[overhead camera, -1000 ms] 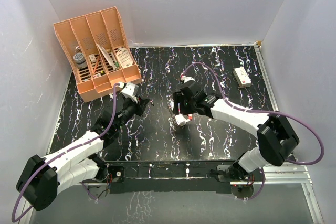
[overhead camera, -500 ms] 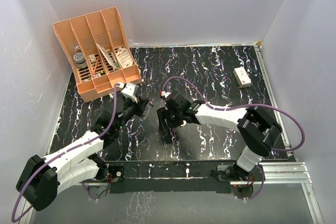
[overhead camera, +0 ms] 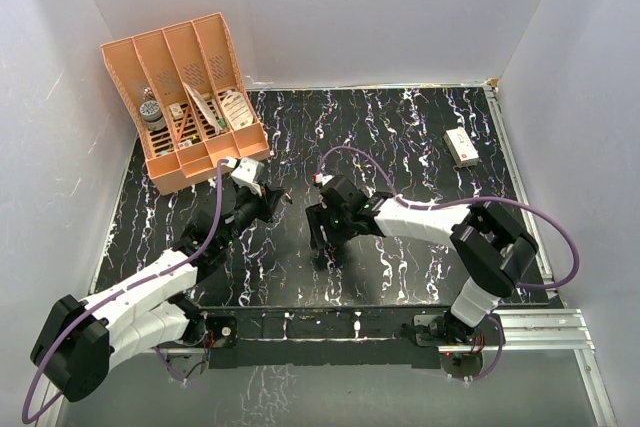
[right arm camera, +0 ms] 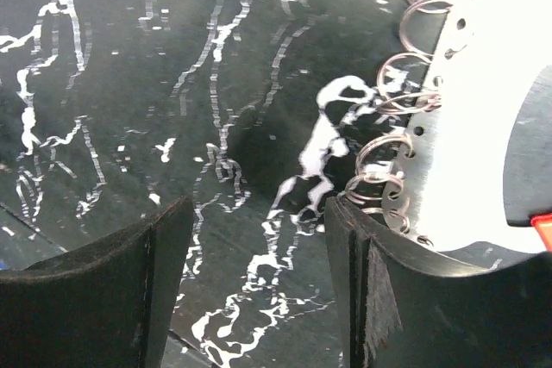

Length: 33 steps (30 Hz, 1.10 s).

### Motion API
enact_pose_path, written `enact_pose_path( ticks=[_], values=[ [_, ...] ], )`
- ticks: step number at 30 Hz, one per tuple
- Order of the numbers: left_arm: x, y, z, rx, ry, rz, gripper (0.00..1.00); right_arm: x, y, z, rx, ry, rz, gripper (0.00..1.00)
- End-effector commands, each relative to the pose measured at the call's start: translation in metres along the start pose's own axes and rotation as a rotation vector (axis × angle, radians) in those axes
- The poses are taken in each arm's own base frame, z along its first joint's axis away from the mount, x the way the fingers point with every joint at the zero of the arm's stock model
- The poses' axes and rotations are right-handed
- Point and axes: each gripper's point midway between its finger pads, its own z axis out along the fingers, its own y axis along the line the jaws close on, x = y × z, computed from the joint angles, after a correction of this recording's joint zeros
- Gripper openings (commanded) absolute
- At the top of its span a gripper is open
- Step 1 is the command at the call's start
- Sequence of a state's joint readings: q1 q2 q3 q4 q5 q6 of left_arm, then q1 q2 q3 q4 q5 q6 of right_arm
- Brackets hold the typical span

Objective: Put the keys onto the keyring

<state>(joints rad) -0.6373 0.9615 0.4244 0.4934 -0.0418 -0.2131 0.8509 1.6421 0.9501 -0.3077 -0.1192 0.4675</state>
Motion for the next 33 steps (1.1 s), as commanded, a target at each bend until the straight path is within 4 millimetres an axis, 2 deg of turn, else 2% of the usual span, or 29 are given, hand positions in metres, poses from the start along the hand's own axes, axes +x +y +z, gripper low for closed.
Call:
enact_pose_path(
  ticks=[1,9,14,20,22,26,28,31,33],
  values=[
    [-0.014,-0.002,0.000,-0.001,-0.039,-0.003,0.00,-0.006,-0.026,0.005,0.056,-0.030,0.016,0.61],
    [-0.013,-0.004,0.001,0.008,-0.038,-0.009,0.00,-0.027,-0.061,-0.006,0.113,-0.088,0.057,0.61],
    [-0.012,-0.010,0.006,0.040,-0.024,-0.013,0.00,-0.051,-0.055,-0.023,0.096,-0.161,0.027,0.61],
    [-0.012,-0.015,0.010,0.062,-0.021,-0.023,0.00,-0.086,-0.045,-0.064,0.095,-0.296,0.028,0.59],
    [-0.011,-0.015,0.011,0.066,-0.020,-0.027,0.00,-0.091,-0.050,-0.076,0.122,-0.328,0.062,0.56],
    [-0.012,-0.018,0.015,0.082,-0.014,-0.029,0.00,-0.081,-0.079,-0.084,0.188,-0.277,0.203,0.39],
    [-0.012,-0.022,0.017,0.096,-0.013,-0.034,0.00,-0.072,-0.087,-0.082,0.195,-0.248,0.245,0.39],
    [-0.010,-0.026,0.020,0.120,-0.006,-0.044,0.00,-0.058,-0.093,-0.076,0.209,-0.216,0.273,0.46],
    [-0.009,-0.028,0.021,0.131,-0.001,-0.049,0.00,-0.052,-0.095,-0.070,0.203,-0.198,0.281,0.47]
  ],
)
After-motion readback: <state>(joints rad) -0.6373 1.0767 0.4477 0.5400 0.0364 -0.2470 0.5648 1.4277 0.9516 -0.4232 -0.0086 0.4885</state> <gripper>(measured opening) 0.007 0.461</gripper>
